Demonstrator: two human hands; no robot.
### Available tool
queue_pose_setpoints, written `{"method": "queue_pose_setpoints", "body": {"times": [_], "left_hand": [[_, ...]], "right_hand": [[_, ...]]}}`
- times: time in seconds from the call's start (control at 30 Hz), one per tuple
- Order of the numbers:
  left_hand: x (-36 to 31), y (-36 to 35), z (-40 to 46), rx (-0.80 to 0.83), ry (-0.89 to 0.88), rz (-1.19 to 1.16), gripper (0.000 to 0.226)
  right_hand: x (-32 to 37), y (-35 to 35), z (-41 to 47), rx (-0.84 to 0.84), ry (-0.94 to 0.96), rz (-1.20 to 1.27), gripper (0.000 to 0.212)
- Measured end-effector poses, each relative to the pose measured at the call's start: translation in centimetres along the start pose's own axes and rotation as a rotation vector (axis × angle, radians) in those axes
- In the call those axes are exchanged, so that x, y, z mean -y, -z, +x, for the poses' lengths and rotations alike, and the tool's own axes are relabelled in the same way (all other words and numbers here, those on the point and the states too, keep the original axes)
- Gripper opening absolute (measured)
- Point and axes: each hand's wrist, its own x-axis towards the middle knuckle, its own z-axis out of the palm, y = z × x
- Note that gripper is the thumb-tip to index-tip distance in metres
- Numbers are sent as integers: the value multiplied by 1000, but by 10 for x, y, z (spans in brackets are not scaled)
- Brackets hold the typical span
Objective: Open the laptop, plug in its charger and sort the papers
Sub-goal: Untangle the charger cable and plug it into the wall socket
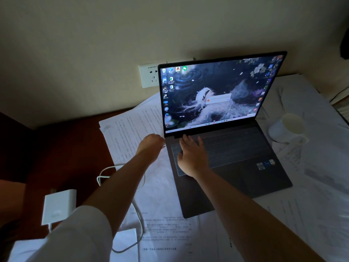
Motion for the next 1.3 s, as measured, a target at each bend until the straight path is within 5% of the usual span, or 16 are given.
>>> {"method": "queue_pose_setpoints", "body": {"times": [0.47,0.9,1.3], "left_hand": [[-22,30,-41,127,258,15,46],[-22,43,-133,67,183,-63,43],[-38,45,-221,39,437,-57,38]], "right_hand": [[12,34,-35,9,-42,102,53],[56,42,-130,-13,-122,207,45],[64,41,-145,104,187,257,49]]}}
